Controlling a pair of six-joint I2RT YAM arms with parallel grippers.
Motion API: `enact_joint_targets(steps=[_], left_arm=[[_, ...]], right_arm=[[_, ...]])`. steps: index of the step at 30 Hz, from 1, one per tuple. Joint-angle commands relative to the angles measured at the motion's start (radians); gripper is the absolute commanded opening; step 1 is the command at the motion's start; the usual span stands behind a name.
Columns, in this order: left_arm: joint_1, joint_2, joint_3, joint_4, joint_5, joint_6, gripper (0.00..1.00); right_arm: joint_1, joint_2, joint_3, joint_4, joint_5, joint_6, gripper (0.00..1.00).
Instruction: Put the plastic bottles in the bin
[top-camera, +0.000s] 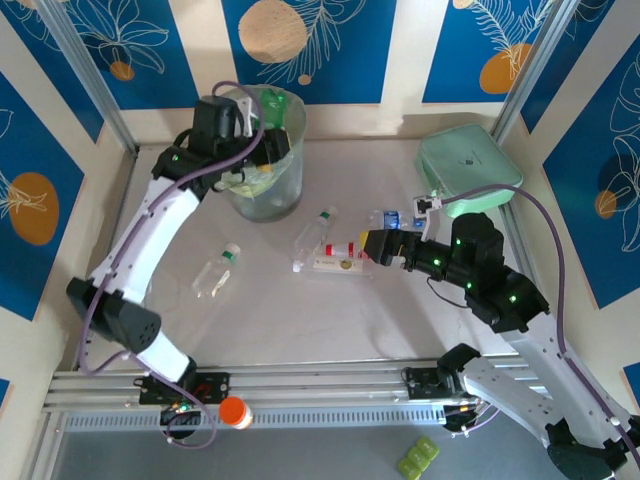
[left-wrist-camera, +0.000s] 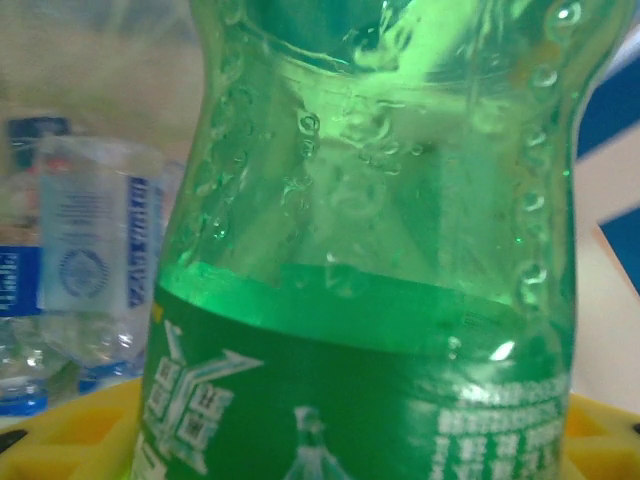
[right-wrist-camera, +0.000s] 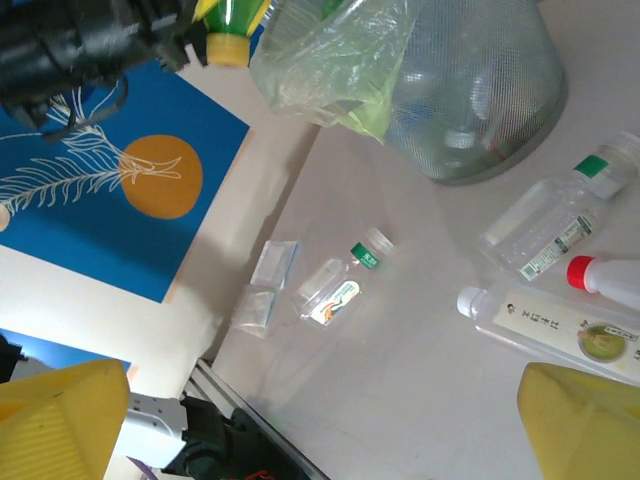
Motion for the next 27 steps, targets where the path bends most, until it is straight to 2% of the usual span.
enact_joint_targets(steps=[1,7,15,17,22,27], left_arm=[[0.051,0.101,0.145,-0.095,-0.037,-0.097,0.48],[0.112,0.328,0.428,-0.254,-0.049,-0.162,0.48],[0.131,0.463,0.467,-0.199,-0.008,-0.191,0.55],[0.131,0.479,0.467,-0.188,0.015,-0.199,0.6],[0.131,0.497,0.466,-0.189,0.045,-0.187,0.82],[0.133,0.457,0.466,-0.22,0.013,-0.145,0.91]], right_arm=[[-0.009,-0.018,-0.012,-0.039,0.003,-0.039,1.0],[-0.015,-0.014,-0.052,-0.022,-0.006,-0.032,1.0],[-0.019,-0.014,-0.089,-0.021,0.012,-0.034,1.0],[-0.02,-0.014,-0.099,-0.021,0.012,-0.033,1.0],[-0.03,-0.015,-0.107,-0.013,0.014,-0.032,1.0],[-0.03,-0.02,-0.101,-0.009,0.008,-0.028,1.0]])
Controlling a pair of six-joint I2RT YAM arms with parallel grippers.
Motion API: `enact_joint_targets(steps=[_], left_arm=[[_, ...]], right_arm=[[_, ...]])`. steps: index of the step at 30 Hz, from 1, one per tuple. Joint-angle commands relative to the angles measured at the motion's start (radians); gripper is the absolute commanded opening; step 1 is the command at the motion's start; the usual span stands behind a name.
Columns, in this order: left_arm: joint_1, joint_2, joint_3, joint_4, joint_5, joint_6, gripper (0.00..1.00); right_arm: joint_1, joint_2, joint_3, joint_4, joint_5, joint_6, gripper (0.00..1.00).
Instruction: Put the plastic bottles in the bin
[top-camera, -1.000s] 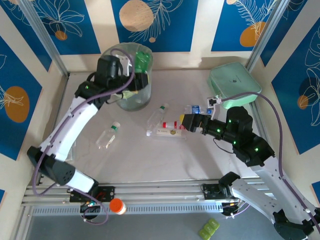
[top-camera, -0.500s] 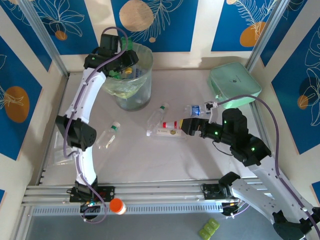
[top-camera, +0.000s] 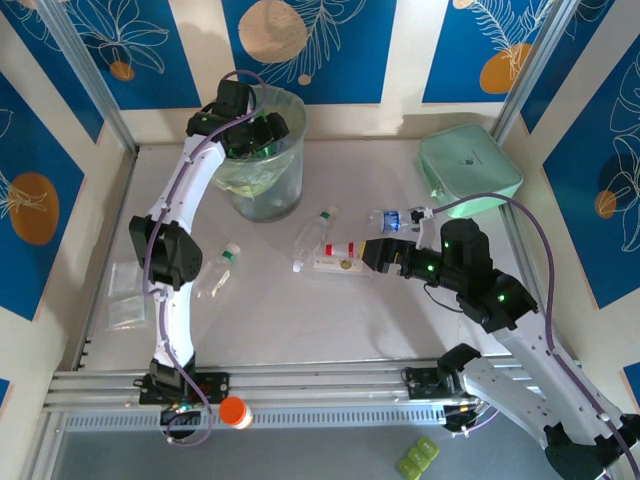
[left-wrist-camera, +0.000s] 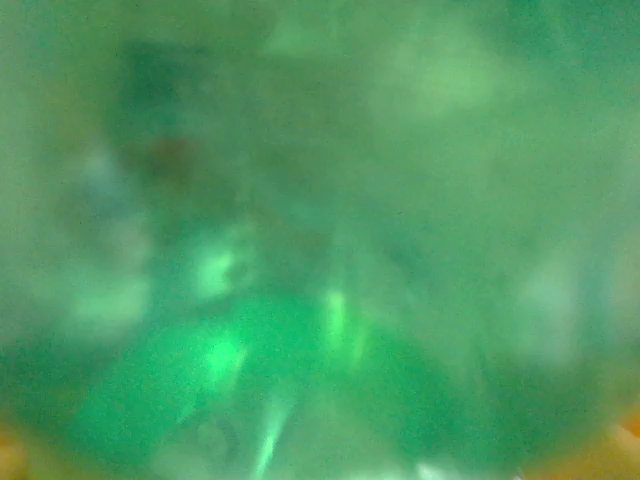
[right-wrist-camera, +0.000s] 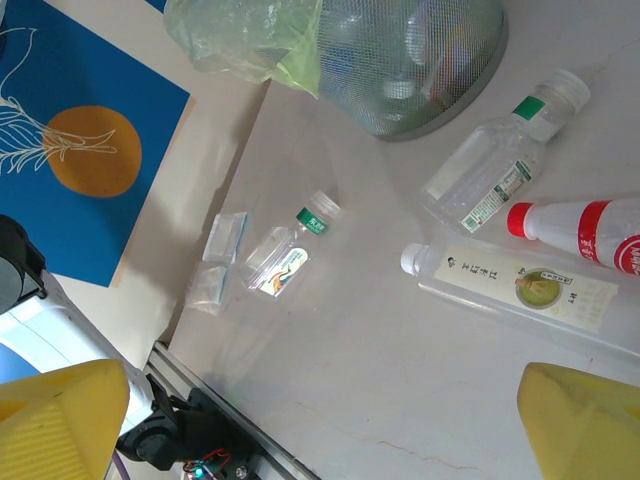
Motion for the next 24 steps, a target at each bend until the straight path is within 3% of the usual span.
enact_joint_targets(steps=[1,11,20,24], left_arm=[[0.007,-0.058,0.032,-0.027,-0.002,0.036,0.92],[0.007,-0.248,0.009,-0.066,-0.002,0.093,0.95],[0.007,-0.539,-0.316,-0.032,-0.109,0.128,0.95],[0.007,-0.577,-0.392,-0.055,-0.129,0.147,0.91]], right_arm=[[-0.003,-0.016,0.001,0.007,0.004,-0.011,1.0],[-0.003,-0.04,0.004,0.012,0.006,-0.011,1.0],[0.0,-0.072,-0.005,-0.001,-0.012,-0.011,1.0],[0.001,-0.071,-0.014,0.004,-0.021,-0.008,0.99]])
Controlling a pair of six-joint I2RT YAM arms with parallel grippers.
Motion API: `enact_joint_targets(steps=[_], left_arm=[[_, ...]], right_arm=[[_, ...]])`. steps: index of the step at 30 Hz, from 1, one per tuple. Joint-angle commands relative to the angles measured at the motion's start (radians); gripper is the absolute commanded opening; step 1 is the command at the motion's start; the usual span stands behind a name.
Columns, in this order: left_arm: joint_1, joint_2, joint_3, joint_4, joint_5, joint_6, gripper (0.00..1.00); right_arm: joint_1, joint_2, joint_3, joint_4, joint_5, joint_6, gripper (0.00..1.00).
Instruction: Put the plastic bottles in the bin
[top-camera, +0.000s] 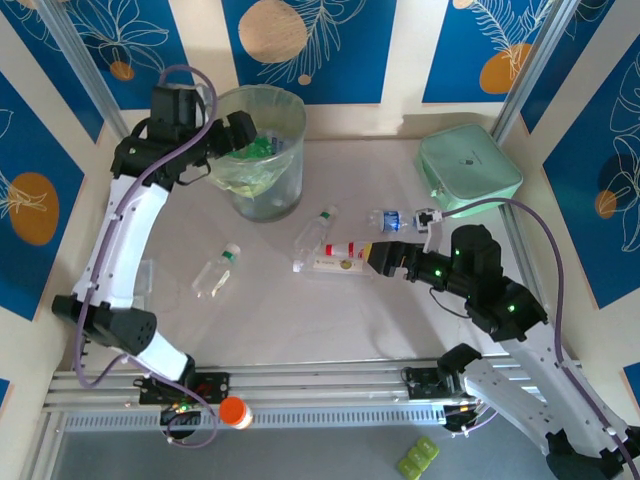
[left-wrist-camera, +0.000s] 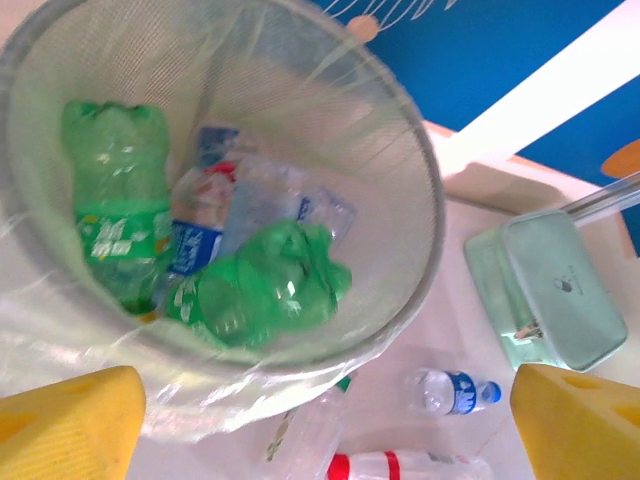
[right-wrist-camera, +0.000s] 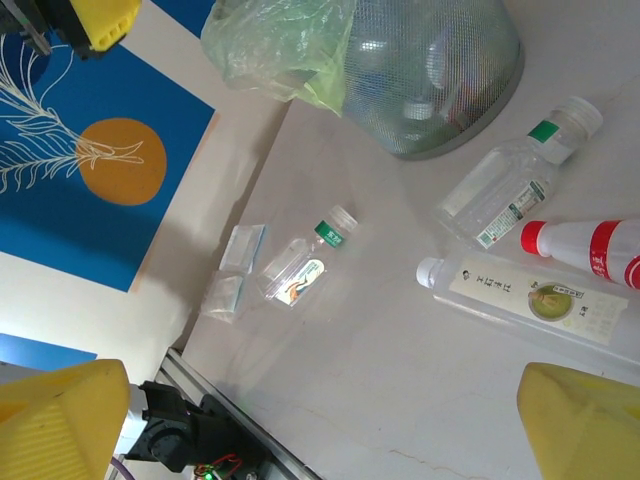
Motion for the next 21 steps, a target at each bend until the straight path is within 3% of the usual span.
enact_joint_targets(steps=[1,4,7,14,21], left_arm=[[0.007,0.007,-0.051,-0.028,-0.021,0.04,0.89],[0.007,0.021,-0.071,-0.056,-0.032,0.015,0.79],[0.011,-0.027,-0.151,-0.066,-0.14,-0.013,0.75],[0.094,-0.256,-0.55,-0.012,-0.283,-0.118,0.89],[0.181,-0.271,-0.945,0.13,-0.118,-0.238,1.0]], right_arm=[[0.003,-0.011,-0.016,0.007,-0.022,-0.008,0.99],[0.006,-0.014,-0.017,-0.001,-0.025,-0.009,0.99],[0.009,-0.026,-0.014,-0.019,-0.02,-0.015,0.99],[0.01,-0.076,-0.063,-0.021,-0.017,-0.011,0.99],[0.009,-0.055,-0.135,0.062,-0.067,0.005,0.99]])
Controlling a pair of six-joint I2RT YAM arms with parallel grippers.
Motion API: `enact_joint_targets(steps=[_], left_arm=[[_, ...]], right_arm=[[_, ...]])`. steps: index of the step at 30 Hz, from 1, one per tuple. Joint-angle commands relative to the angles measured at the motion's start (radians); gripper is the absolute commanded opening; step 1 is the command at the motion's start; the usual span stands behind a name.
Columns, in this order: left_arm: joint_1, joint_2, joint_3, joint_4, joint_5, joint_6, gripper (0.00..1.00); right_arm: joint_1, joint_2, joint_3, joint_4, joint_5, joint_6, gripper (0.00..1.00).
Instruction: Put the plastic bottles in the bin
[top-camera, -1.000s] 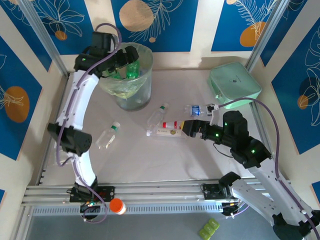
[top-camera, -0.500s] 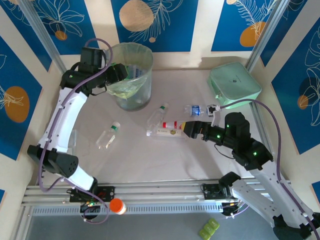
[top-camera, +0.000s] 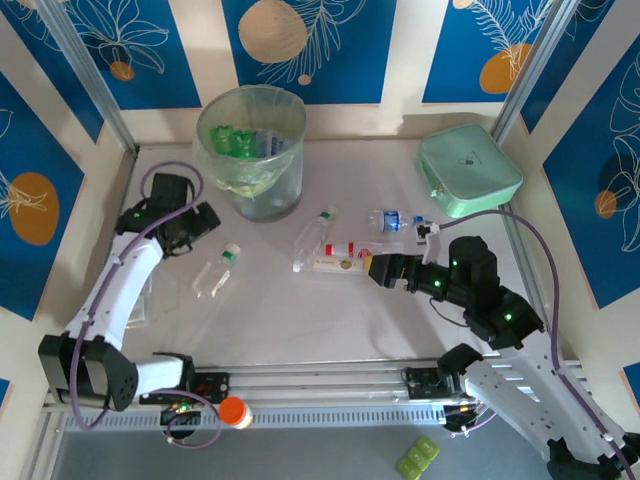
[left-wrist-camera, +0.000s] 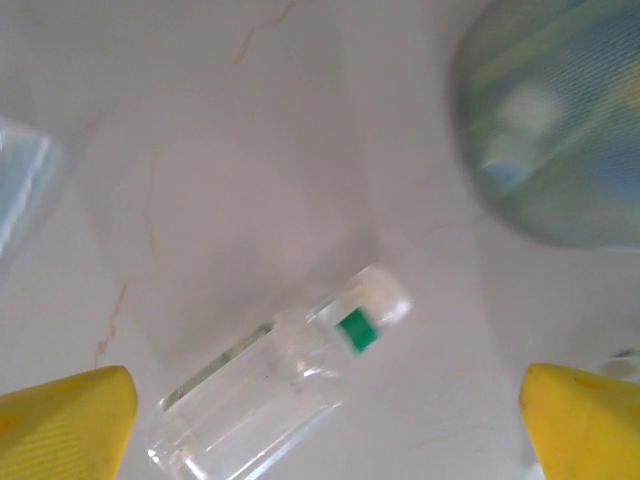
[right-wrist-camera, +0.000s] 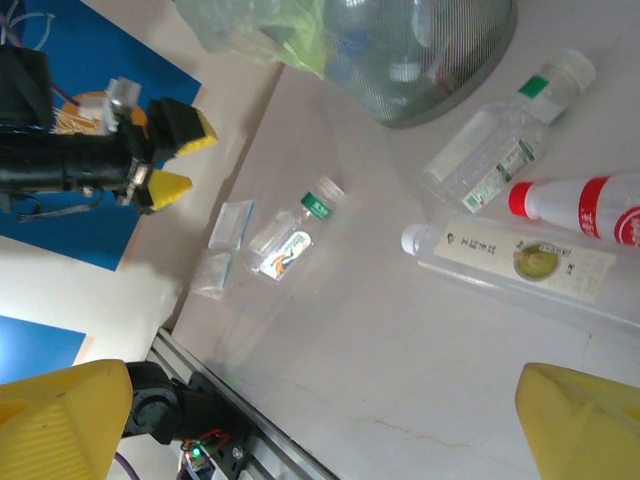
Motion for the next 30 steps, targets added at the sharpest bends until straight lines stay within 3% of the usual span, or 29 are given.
enact_joint_targets(steps=[1,5,16,21,26,30], left_arm=[[0.015,0.048,-0.13,0.086,0.067,-0.088,0.99],[0.024,0.096,-0.233,0.159,0.046,-0.122,0.99],[0.006,0.067,-0.334,0.267,0.241,-0.063,0.99],[-0.069,0.086,-0.337,0.277,0.35,-0.008,0.99],[-0.151,0.075,-0.331,0.255,0.354,0.023,0.99],[-0.165,0.077,-0.299,0.188,0.244,0.069,0.99]], right_arm=[[0.009,0.015,-0.025,0.062,-0.047,0.01,0.99],[0.011,0.033,-0.044,0.103,-0.082,0.027,0.99],[0.014,0.024,-0.086,0.118,-0.083,0.022,0.99],[0.014,0.043,-0.094,0.141,-0.096,0.03,0.99],[0.014,0.04,-0.096,0.134,-0.089,0.026,1.0],[0.013,0.042,-0.104,0.144,-0.088,0.029,1.0]])
